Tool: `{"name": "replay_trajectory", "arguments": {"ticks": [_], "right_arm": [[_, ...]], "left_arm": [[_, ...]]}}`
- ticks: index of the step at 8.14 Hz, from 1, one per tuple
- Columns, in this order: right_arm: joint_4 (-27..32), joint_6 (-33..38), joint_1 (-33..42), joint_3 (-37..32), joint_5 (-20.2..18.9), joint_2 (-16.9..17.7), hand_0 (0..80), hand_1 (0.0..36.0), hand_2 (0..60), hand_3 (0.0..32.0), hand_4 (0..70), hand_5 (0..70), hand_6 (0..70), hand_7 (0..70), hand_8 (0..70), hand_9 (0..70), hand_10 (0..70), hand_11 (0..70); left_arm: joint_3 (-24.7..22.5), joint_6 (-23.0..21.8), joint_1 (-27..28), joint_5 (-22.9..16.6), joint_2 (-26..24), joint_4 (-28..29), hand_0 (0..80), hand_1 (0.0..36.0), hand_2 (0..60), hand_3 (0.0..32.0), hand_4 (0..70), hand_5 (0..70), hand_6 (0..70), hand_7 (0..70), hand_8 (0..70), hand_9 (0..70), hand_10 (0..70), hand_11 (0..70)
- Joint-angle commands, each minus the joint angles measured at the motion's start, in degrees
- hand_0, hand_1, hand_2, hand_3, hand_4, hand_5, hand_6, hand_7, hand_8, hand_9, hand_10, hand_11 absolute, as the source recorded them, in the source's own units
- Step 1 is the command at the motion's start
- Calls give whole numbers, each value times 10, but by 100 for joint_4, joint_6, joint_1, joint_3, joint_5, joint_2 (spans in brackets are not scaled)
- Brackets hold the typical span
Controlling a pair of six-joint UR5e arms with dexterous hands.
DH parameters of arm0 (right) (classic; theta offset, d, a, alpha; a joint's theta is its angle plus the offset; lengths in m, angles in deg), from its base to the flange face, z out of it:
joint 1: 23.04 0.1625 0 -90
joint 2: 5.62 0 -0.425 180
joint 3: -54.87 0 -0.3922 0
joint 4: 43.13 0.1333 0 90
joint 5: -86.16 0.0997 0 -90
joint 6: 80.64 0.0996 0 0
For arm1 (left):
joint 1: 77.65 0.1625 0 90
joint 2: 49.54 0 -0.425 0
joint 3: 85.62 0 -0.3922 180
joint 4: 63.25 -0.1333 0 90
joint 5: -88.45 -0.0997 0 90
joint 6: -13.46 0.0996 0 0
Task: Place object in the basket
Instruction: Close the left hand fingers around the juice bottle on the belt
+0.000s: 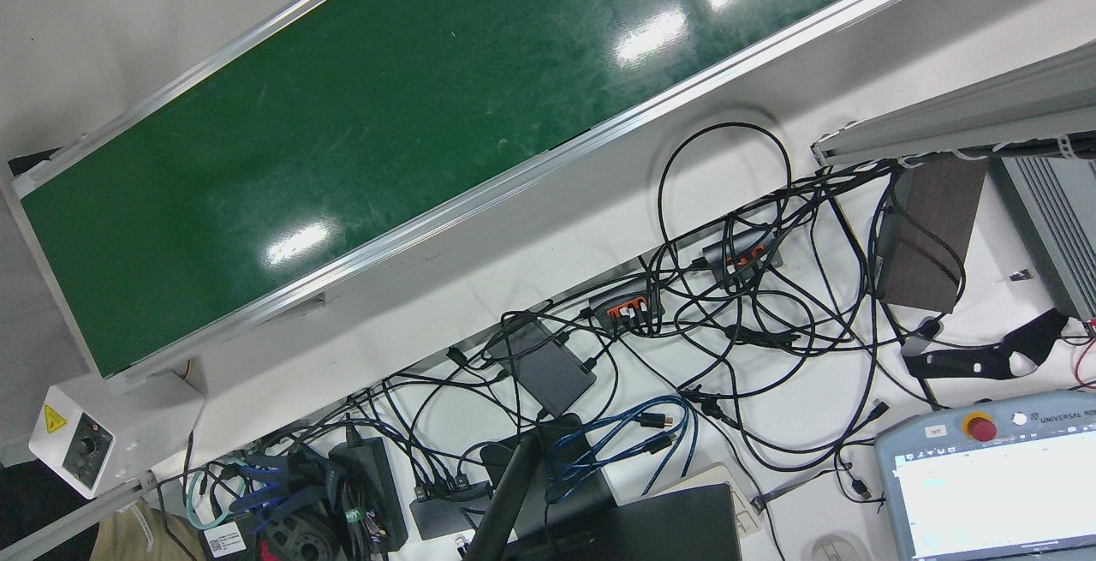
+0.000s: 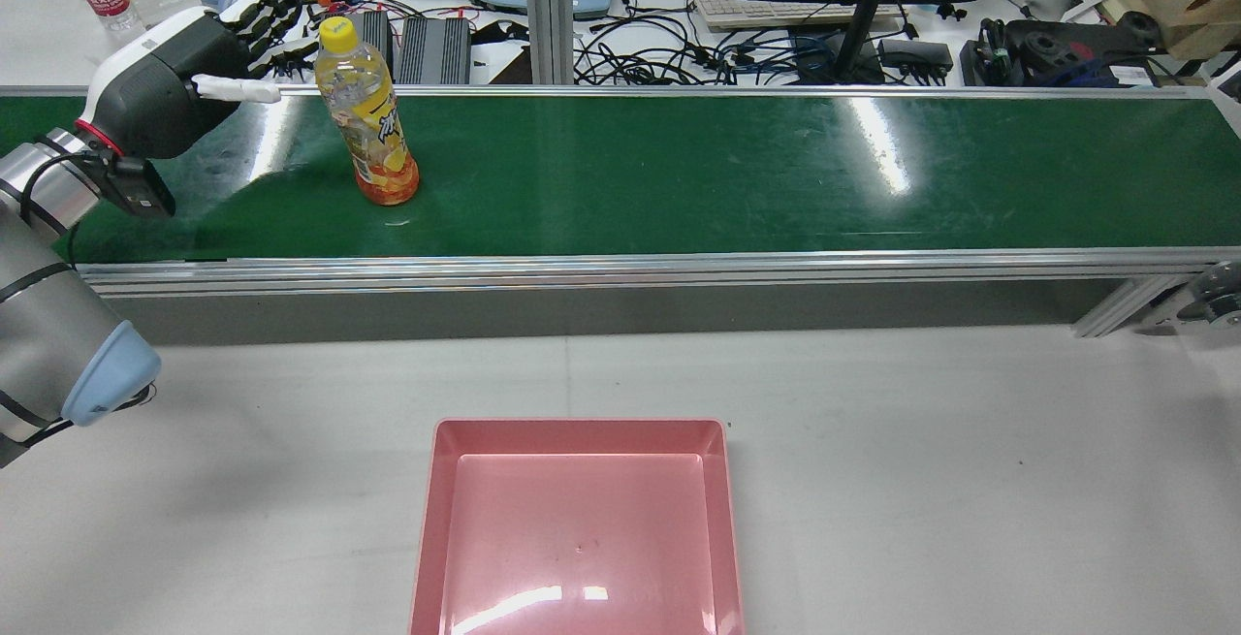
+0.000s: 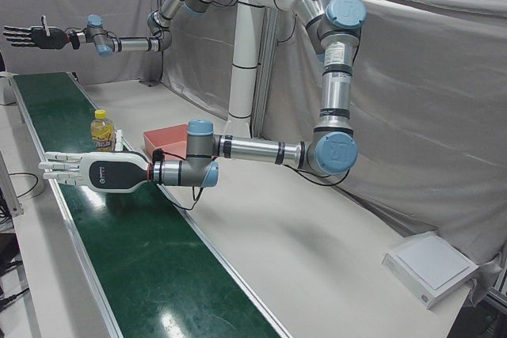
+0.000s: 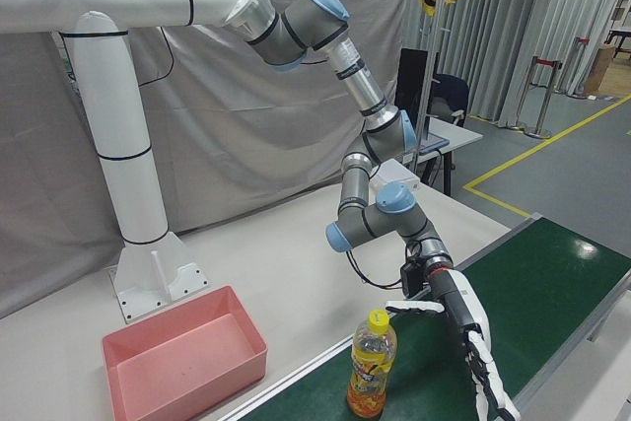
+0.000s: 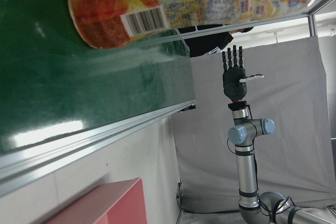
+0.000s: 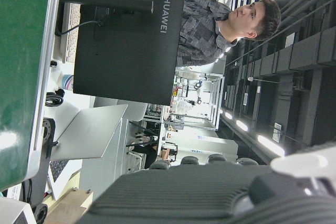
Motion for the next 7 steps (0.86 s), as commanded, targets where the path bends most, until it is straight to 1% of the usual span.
{"name": "replay_trajectory", "arguments": {"ticks": [1, 3, 5, 7], "right_arm": [[0, -3, 0, 0, 0, 0, 0, 0, 0, 0, 0, 0, 0, 0, 0, 0, 0, 0], [0, 6, 0, 0, 0, 0, 0, 0, 0, 0, 0, 0, 0, 0, 0, 0, 0, 0], [0, 6, 0, 0, 0, 0, 0, 0, 0, 0, 0, 0, 0, 0, 0, 0, 0, 0], [0, -3, 0, 0, 0, 0, 0, 0, 0, 0, 0, 0, 0, 0, 0, 0, 0, 0]], "left_arm": [[2, 16, 139, -10, 9, 127, 433, 92, 35, 0, 0, 107, 0, 0, 0, 0, 71, 116], [2, 16, 166, -19, 89, 285, 439, 95, 38, 0, 0, 110, 0, 0, 0, 1, 69, 114], [-7, 7, 174, -203, 89, 321, 448, 97, 31, 0, 0, 117, 0, 1, 0, 6, 75, 123], [-33, -2, 174, -203, 80, 330, 444, 100, 54, 0, 0, 123, 0, 2, 0, 10, 76, 124]]}}
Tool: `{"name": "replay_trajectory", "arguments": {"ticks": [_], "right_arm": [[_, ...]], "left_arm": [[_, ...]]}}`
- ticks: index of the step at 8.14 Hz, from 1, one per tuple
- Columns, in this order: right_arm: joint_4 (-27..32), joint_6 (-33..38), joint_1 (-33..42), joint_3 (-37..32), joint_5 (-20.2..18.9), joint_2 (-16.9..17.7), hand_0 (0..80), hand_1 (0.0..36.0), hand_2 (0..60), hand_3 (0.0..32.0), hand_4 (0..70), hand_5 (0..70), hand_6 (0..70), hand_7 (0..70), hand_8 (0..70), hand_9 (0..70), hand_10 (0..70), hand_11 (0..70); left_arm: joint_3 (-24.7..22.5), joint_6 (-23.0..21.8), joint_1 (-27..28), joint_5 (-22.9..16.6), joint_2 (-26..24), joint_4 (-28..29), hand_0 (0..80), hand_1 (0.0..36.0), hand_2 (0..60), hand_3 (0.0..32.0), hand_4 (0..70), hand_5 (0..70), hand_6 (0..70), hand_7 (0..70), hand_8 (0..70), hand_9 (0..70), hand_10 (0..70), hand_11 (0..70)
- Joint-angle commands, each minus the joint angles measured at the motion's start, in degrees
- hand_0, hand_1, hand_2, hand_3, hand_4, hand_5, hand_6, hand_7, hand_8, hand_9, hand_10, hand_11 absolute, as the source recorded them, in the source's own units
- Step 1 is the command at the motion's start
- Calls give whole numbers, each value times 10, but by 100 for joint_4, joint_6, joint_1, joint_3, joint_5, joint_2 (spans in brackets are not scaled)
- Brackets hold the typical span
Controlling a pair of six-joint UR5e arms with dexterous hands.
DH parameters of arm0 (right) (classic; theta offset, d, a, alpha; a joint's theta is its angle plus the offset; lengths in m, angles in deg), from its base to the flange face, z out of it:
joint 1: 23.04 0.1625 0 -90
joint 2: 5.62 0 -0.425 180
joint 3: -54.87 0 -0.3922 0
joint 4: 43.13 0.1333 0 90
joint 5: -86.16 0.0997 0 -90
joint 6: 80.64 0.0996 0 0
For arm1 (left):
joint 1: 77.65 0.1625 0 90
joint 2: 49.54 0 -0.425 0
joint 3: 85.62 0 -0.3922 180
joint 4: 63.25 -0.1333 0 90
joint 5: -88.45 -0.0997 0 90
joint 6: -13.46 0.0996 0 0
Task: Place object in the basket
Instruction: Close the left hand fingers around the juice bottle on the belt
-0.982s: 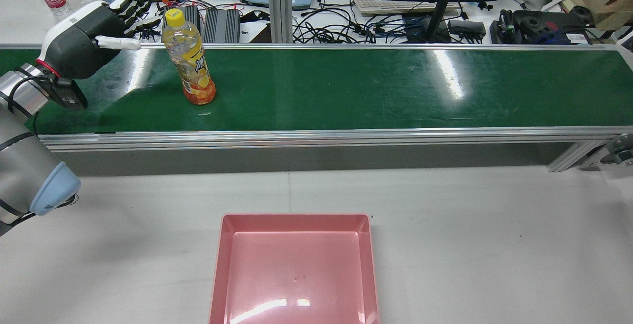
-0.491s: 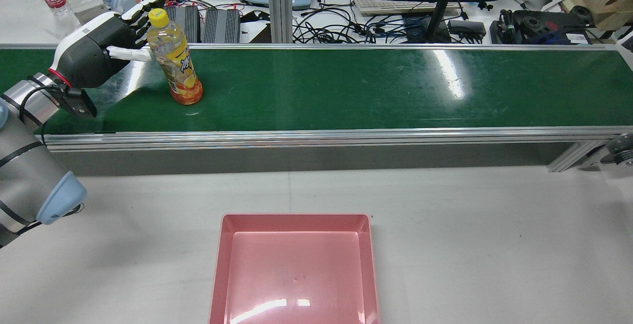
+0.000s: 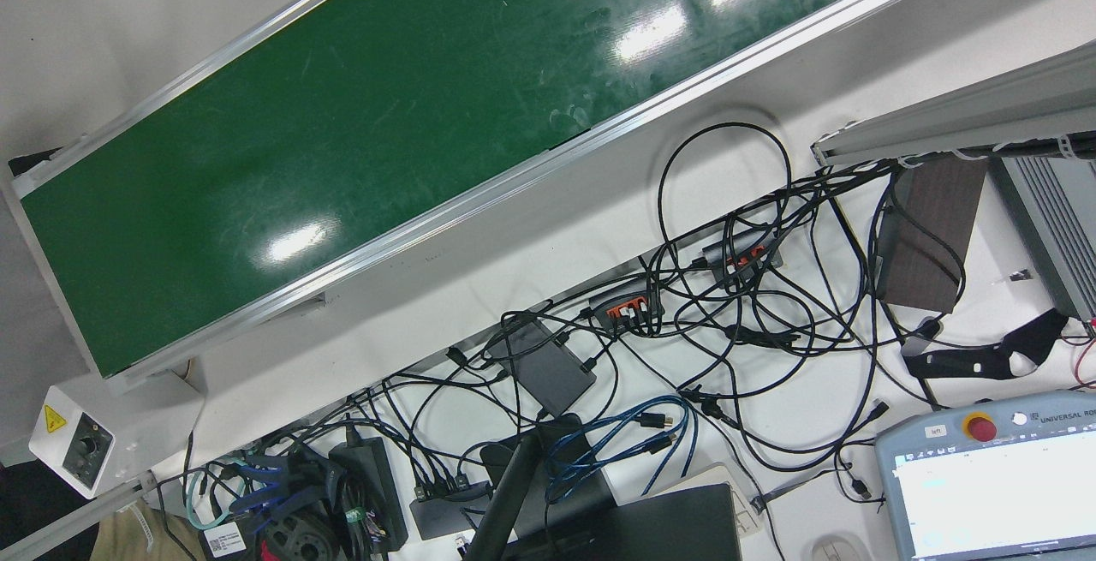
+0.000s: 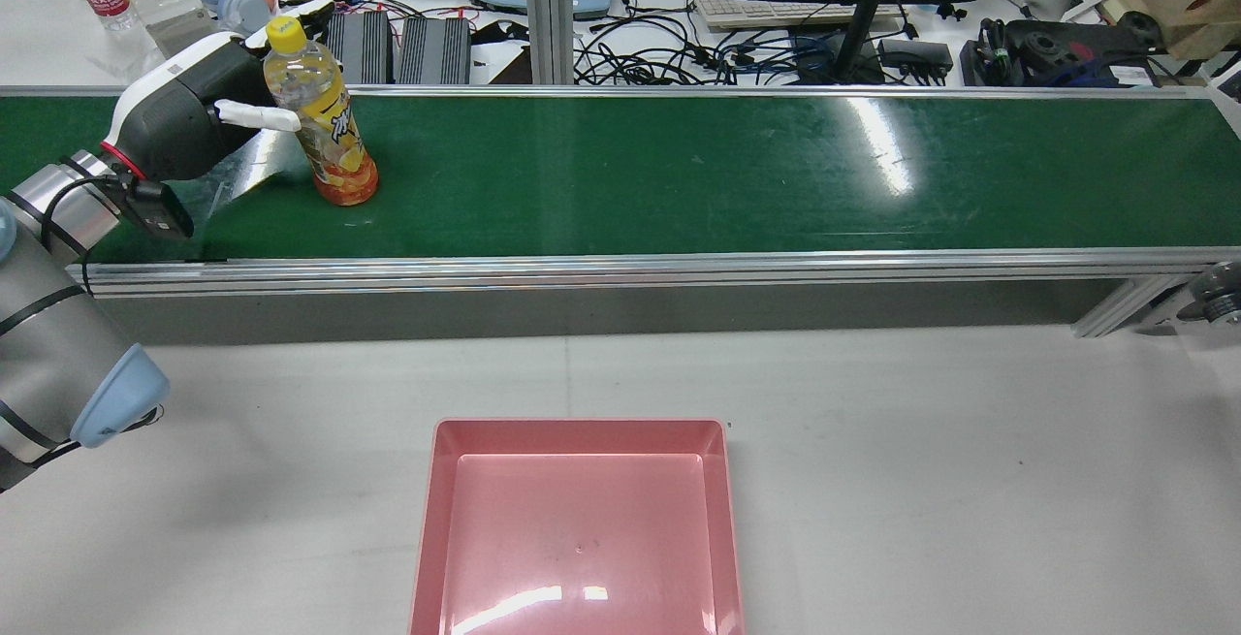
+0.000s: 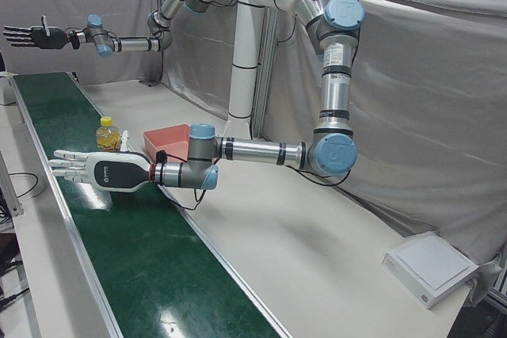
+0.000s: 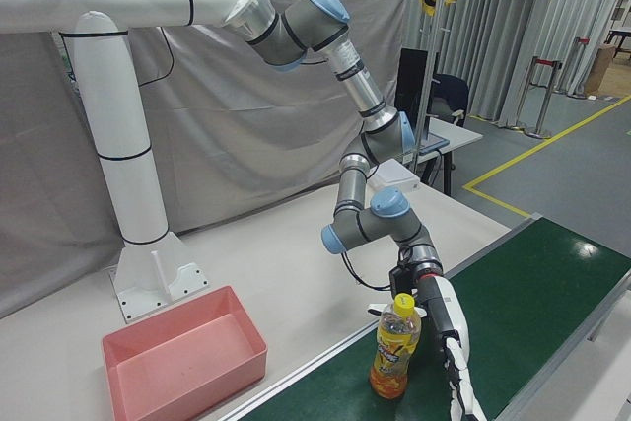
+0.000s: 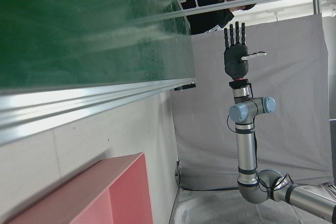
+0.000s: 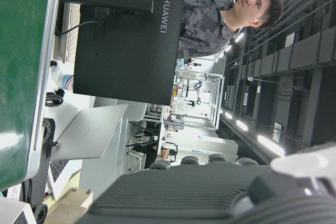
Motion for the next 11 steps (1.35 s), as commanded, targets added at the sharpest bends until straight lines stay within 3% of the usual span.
{"name": "replay_trajectory", "arguments": {"ticks": [1, 2, 3, 4, 5, 6, 7, 8, 11], "right_arm": [[0, -6, 0, 0, 0, 0, 0, 0, 0, 0, 0, 0, 0, 0, 0, 0, 0, 0], [0, -6, 0, 0, 0, 0, 0, 0, 0, 0, 0, 0, 0, 0, 0, 0, 0, 0], [0, 3, 0, 0, 0, 0, 0, 0, 0, 0, 0, 0, 0, 0, 0, 0, 0, 0], [0, 3, 0, 0, 0, 0, 0, 0, 0, 0, 0, 0, 0, 0, 0, 0, 0, 0], [0, 3, 0, 0, 0, 0, 0, 0, 0, 0, 0, 0, 0, 0, 0, 0, 0, 0], [0, -6, 0, 0, 0, 0, 0, 0, 0, 0, 0, 0, 0, 0, 0, 0, 0, 0], [0, -6, 0, 0, 0, 0, 0, 0, 0, 0, 0, 0, 0, 0, 0, 0, 0, 0], [0, 3, 0, 0, 0, 0, 0, 0, 0, 0, 0, 0, 0, 0, 0, 0, 0, 0], [0, 3, 0, 0, 0, 0, 0, 0, 0, 0, 0, 0, 0, 0, 0, 0, 0, 0]], "left_arm": [[-33, -7, 3, -31, -6, 16, 442, 103, 70, 0, 0, 127, 0, 3, 0, 18, 79, 128], [-41, -15, 3, -39, 2, 33, 442, 107, 94, 0, 3, 133, 0, 4, 3, 30, 81, 131], [-50, -42, 3, -126, 2, 42, 453, 139, 206, 0, 7, 196, 0, 22, 39, 78, 107, 171], [-50, -68, -6, -127, 2, -1, 462, 197, 424, 0, 46, 295, 31, 103, 98, 166, 201, 309], [-50, -86, -6, -127, 2, -2, 465, 238, 600, 0, 250, 495, 163, 335, 272, 416, 438, 628], [-50, -103, -23, -127, 55, 85, 466, 267, 600, 0, 263, 700, 332, 588, 449, 641, 538, 700], [-94, -234, -23, -127, 116, 138, 470, 315, 600, 0, 251, 700, 395, 700, 531, 700, 592, 700], [-312, -287, -23, -145, 125, 130, 476, 336, 600, 0, 254, 700, 407, 700, 553, 700, 609, 700], [-1226, -244, 38, -338, 143, -344, 485, 343, 600, 0, 273, 700, 395, 700, 543, 700, 585, 700]]}}
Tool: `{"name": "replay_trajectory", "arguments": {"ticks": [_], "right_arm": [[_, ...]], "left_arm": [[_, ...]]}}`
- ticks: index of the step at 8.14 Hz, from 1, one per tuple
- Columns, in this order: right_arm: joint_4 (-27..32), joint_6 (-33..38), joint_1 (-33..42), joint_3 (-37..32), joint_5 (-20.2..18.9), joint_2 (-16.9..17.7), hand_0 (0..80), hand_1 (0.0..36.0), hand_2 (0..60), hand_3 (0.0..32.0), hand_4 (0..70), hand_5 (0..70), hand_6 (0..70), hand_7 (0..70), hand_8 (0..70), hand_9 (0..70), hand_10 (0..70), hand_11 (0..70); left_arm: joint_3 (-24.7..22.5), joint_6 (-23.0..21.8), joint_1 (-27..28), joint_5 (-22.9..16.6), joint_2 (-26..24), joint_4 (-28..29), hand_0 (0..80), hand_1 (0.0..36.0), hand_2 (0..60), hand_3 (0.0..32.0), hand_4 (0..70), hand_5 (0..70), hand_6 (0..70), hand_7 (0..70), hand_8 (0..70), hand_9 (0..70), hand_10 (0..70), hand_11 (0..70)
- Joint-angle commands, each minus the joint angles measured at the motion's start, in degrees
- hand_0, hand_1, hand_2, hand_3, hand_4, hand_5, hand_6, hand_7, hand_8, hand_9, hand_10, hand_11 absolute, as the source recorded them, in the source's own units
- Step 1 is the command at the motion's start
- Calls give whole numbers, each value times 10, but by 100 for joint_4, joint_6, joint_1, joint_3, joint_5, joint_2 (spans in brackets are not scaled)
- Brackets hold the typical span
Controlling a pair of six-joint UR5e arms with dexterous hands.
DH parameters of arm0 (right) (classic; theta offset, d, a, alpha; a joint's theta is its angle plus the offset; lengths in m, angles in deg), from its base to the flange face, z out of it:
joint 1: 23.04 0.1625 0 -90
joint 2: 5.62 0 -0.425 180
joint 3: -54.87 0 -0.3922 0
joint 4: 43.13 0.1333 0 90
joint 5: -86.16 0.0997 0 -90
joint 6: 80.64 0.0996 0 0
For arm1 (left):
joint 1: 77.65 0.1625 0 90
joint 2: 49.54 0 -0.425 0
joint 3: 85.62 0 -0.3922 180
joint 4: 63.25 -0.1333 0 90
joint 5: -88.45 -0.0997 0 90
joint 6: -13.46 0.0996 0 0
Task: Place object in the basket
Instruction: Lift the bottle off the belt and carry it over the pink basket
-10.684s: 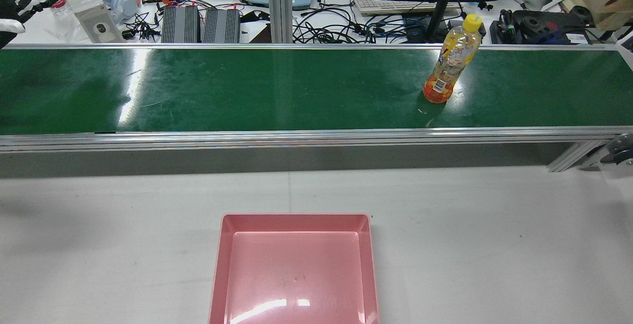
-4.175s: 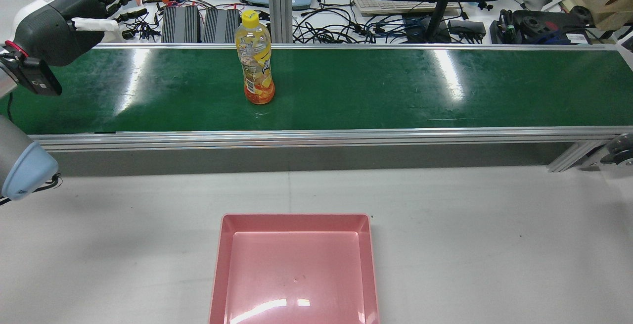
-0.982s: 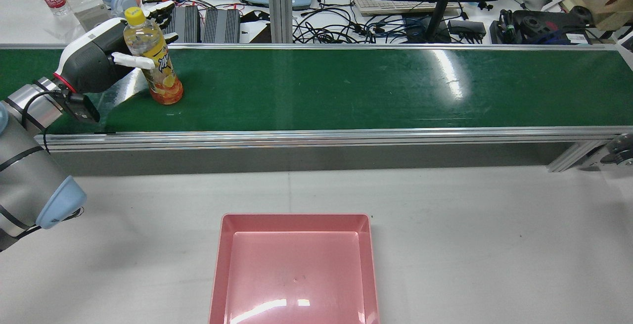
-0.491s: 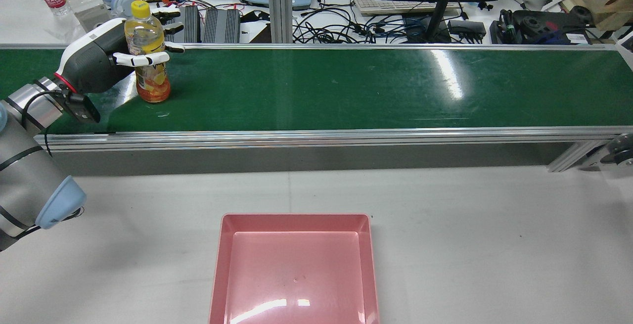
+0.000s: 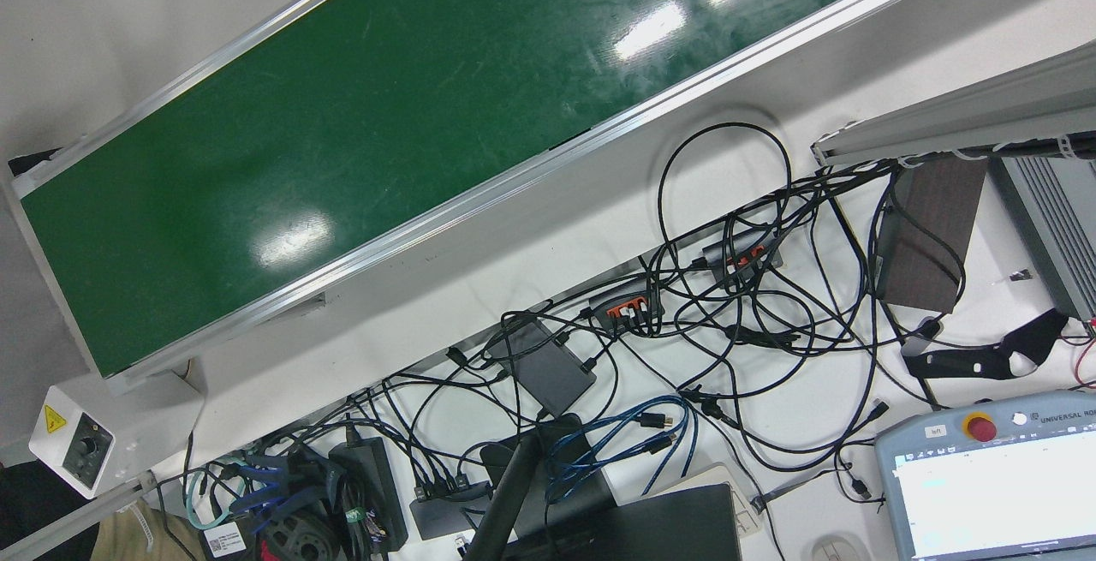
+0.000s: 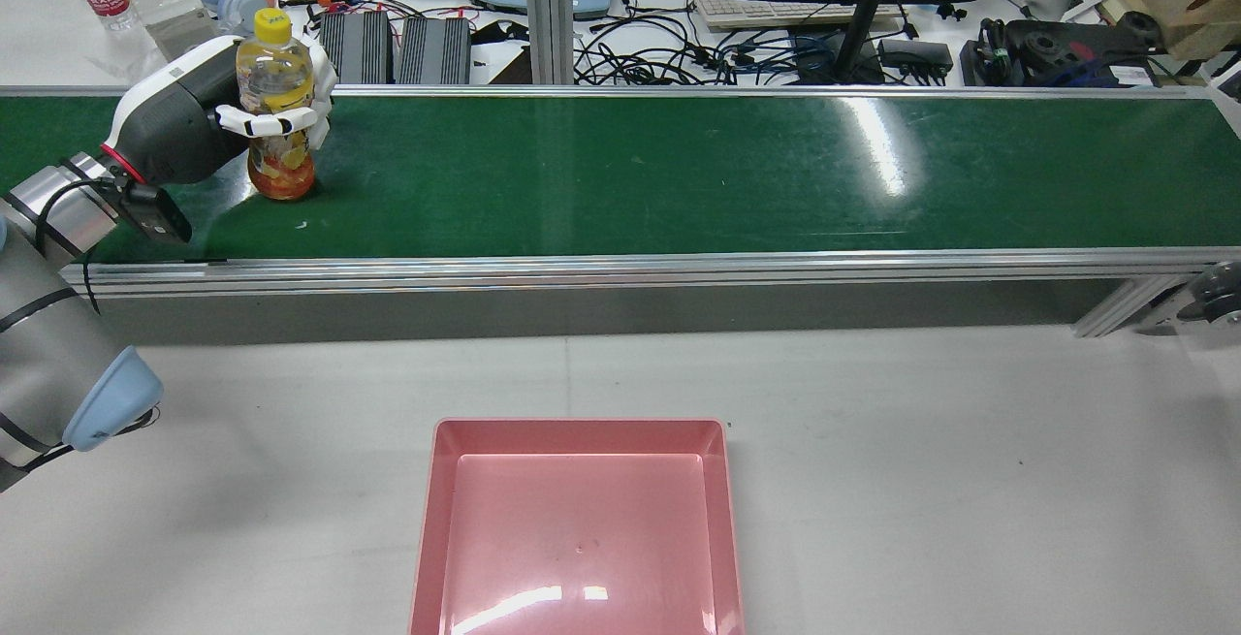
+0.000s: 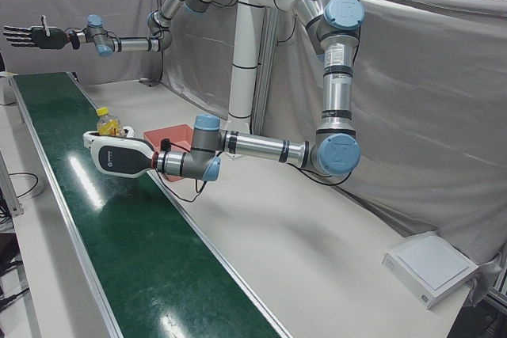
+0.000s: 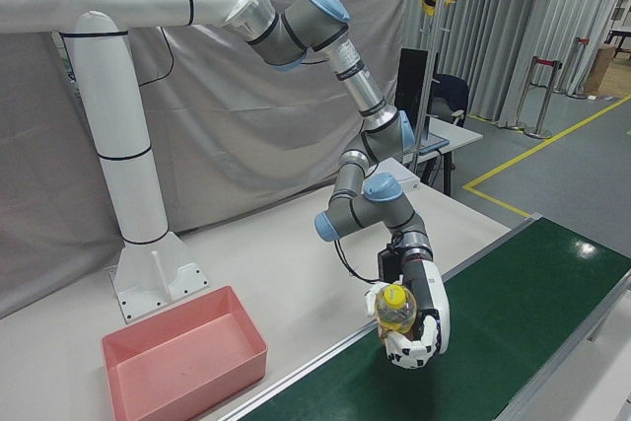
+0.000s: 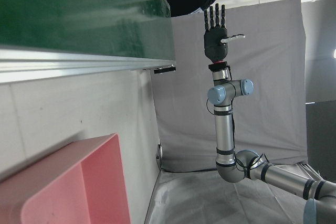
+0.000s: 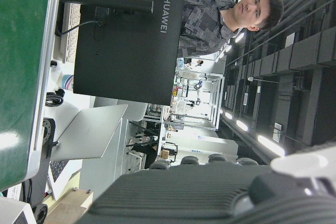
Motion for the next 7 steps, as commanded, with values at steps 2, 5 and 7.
{"name": "replay_trajectory", "arguments": {"ticks": [2, 5, 7], "right_arm": [[0, 7, 0, 0, 0, 0, 0, 0, 0, 0, 0, 0, 0, 0, 0, 0, 0, 0], [0, 7, 0, 0, 0, 0, 0, 0, 0, 0, 0, 0, 0, 0, 0, 0, 0, 0], [0, -2, 0, 0, 0, 0, 0, 0, 0, 0, 0, 0, 0, 0, 0, 0, 0, 0]], "left_arm": [[-875, 63, 707, -78, 3, -398, 490, 347, 600, 0, 281, 700, 395, 700, 535, 700, 583, 700], [-1657, 572, 1605, -61, -32, -1066, 480, 334, 600, 0, 283, 700, 390, 700, 516, 700, 568, 700], [-1659, 739, 2141, -34, -189, -1085, 469, 316, 600, 0, 270, 700, 370, 700, 496, 700, 559, 700]]}}
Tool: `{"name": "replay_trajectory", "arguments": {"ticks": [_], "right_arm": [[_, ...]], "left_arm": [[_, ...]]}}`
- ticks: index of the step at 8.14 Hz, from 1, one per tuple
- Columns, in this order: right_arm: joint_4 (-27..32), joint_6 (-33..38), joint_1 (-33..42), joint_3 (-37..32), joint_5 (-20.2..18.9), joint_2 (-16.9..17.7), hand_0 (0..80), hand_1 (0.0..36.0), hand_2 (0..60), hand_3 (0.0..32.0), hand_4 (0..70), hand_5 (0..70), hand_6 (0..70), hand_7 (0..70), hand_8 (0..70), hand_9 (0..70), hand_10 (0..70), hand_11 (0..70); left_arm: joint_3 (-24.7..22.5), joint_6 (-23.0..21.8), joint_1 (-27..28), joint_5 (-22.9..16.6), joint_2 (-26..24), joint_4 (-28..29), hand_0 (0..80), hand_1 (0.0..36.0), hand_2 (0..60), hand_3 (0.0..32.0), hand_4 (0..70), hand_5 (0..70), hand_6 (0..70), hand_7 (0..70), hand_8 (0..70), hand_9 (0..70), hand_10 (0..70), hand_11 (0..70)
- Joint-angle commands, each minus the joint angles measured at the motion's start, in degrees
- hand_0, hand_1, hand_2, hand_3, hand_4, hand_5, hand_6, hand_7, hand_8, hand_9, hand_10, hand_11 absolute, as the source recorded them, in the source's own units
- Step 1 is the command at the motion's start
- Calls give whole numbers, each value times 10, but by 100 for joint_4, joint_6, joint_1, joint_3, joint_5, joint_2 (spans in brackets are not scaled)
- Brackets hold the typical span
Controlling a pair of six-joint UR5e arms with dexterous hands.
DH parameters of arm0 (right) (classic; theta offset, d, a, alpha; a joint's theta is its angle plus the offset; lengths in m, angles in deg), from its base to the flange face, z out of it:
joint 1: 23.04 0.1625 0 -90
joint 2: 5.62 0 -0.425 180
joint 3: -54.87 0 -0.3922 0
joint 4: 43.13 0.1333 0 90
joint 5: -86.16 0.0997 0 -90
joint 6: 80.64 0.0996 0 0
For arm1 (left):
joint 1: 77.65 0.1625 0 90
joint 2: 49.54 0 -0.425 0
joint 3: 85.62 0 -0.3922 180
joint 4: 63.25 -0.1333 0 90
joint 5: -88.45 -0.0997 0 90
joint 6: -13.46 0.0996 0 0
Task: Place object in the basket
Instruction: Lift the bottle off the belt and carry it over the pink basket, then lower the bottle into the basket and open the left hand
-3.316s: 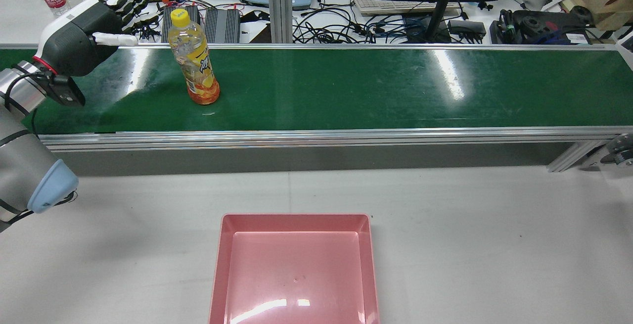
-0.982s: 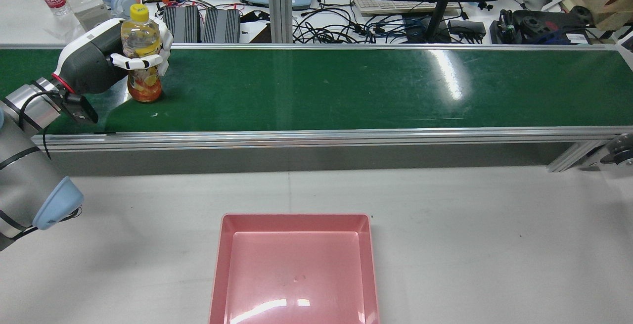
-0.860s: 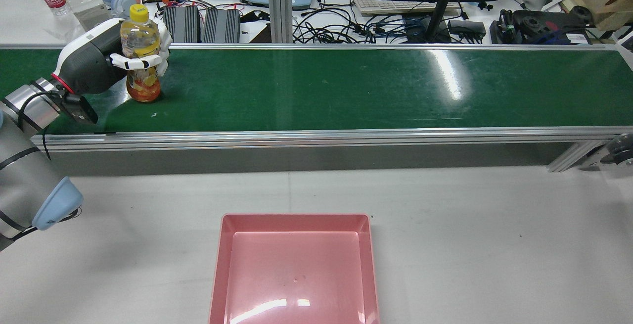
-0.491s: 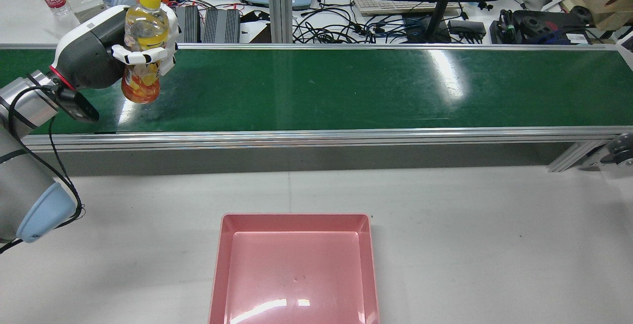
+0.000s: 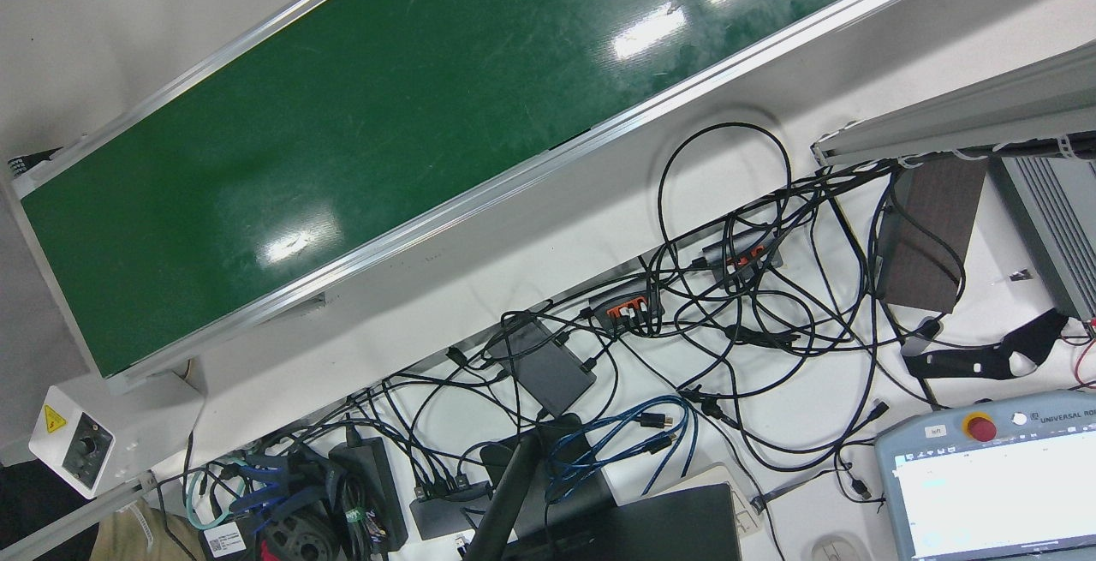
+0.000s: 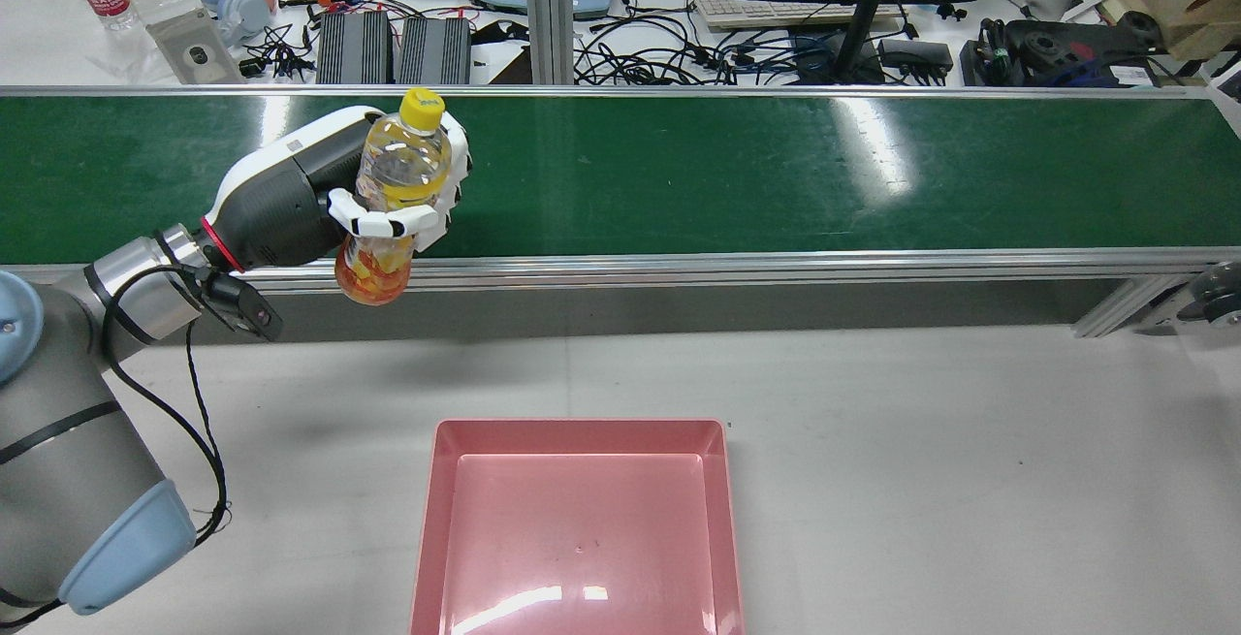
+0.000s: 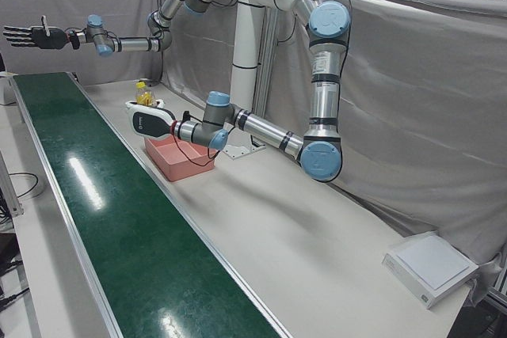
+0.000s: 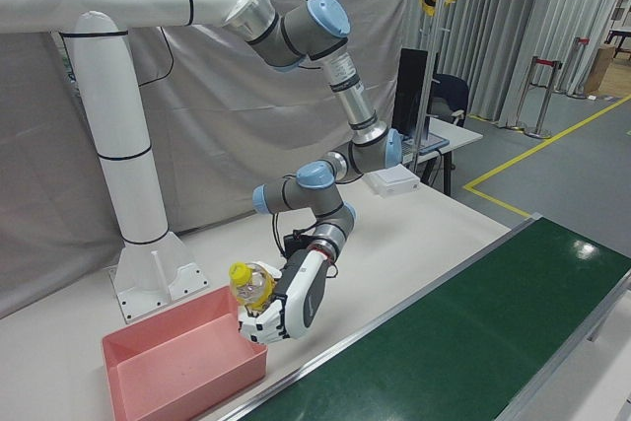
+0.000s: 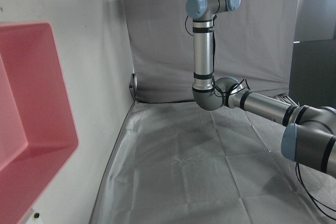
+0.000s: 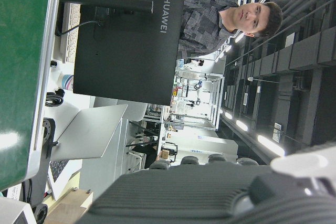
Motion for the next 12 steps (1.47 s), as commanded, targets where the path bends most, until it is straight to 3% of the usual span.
{"name": "replay_trajectory", "arguments": {"ticks": [1, 2, 4, 5, 6, 7, 8, 9, 10, 11, 12], "right_arm": [[0, -5, 0, 0, 0, 0, 0, 0, 0, 0, 0, 0, 0, 0, 0, 0, 0, 0], [0, 4, 0, 0, 0, 0, 0, 0, 0, 0, 0, 0, 0, 0, 0, 0, 0, 0], [0, -5, 0, 0, 0, 0, 0, 0, 0, 0, 0, 0, 0, 0, 0, 0, 0, 0], [0, 4, 0, 0, 0, 0, 0, 0, 0, 0, 0, 0, 0, 0, 0, 0, 0, 0], [0, 4, 0, 0, 0, 0, 0, 0, 0, 0, 0, 0, 0, 0, 0, 0, 0, 0], [0, 4, 0, 0, 0, 0, 0, 0, 0, 0, 0, 0, 0, 0, 0, 0, 0, 0], [0, -5, 0, 0, 0, 0, 0, 0, 0, 0, 0, 0, 0, 0, 0, 0, 0, 0], [0, -5, 0, 0, 0, 0, 0, 0, 0, 0, 0, 0, 0, 0, 0, 0, 0, 0], [9, -5, 0, 0, 0, 0, 0, 0, 0, 0, 0, 0, 0, 0, 0, 0, 0, 0], [0, -5, 0, 0, 0, 0, 0, 0, 0, 0, 0, 0, 0, 0, 0, 0, 0, 0], [0, -5, 0, 0, 0, 0, 0, 0, 0, 0, 0, 0, 0, 0, 0, 0, 0, 0]], "left_arm": [[-82, 293, 805, 22, -216, -86, 464, 311, 600, 0, 265, 700, 364, 700, 485, 700, 557, 700], [-81, 450, 1164, 40, -304, -77, 459, 302, 600, 0, 256, 700, 353, 683, 469, 679, 543, 700], [-81, 435, 1300, 40, -471, -174, 462, 307, 600, 0, 265, 700, 340, 675, 450, 654, 511, 700], [-81, 391, 1300, 40, -454, -157, 455, 278, 600, 0, 253, 646, 293, 613, 398, 583, 447, 640], [-38, 356, 1256, 31, -289, 322, 422, 220, 600, 0, 199, 455, 169, 410, 265, 415, 320, 467], [58, 355, 1290, -4, 435, 875, 420, 186, 557, 0, 119, 359, 113, 290, 186, 295, 260, 389], [-10, 103, 1256, -13, 590, 1081, 458, 181, 432, 0, 97, 351, 88, 229, 139, 223, 246, 372], [-63, -248, 1221, -13, 600, 1100, 468, 184, 361, 0, 75, 305, 62, 141, 85, 141, 218, 334], [-73, -277, 1186, -13, 600, 1092, 477, 191, 307, 0, 49, 252, 41, 70, 54, 89, 149, 235], [-73, -278, 1194, -13, 592, 1092, 485, 194, 262, 0, 33, 191, 30, 45, 29, 56, 85, 143], [-151, -286, 1177, -21, 513, 1083, 492, 202, 244, 0, 26, 163, 31, 35, 8, 32, 74, 129]]}}
